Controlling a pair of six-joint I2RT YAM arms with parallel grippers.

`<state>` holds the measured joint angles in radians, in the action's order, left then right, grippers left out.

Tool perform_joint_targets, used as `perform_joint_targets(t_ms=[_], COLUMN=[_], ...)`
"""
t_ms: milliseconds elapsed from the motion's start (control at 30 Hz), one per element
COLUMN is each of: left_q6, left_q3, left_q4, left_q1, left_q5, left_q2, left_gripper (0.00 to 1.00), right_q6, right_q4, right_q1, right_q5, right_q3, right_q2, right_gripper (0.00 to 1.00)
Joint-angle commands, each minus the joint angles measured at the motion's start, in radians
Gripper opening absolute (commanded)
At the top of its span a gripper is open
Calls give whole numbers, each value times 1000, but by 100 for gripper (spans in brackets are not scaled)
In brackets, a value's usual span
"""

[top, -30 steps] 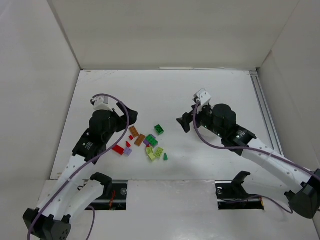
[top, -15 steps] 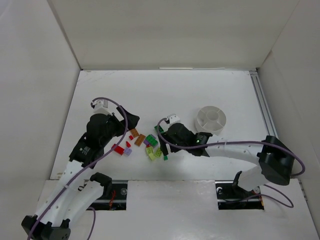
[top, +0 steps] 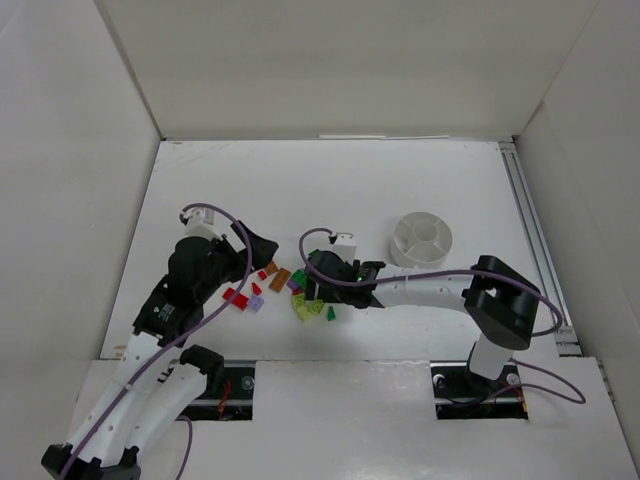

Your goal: Sort the legos into containers by color

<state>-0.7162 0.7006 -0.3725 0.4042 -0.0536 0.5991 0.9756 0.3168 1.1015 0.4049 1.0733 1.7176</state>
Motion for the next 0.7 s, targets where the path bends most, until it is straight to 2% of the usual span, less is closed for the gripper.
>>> perform_joint_targets(t_ms=[0,400,533,600,667], left_q6=[11,31,31,31,31], left_q3=[0,-27,-36,-36,-36], left_q4=[1,20,20,20,20], left_q1=[4,4,4,4,4], left_q5=[-29,-91,-100,-100,-100], left_q2=[-24,-35,-53,-53,-62], left_gripper=[100,100,100,100,100], right_q6=[101,130,152,164,175], right_q4=[53,54,84,93,106], right_q1=[12,40,40,49,49], right_q5=[63,28,28,28,28], right_q3=[45,106,117,117,106], right_q2=[13,115,135,135,135], right_gripper=[81,77,68,57,51])
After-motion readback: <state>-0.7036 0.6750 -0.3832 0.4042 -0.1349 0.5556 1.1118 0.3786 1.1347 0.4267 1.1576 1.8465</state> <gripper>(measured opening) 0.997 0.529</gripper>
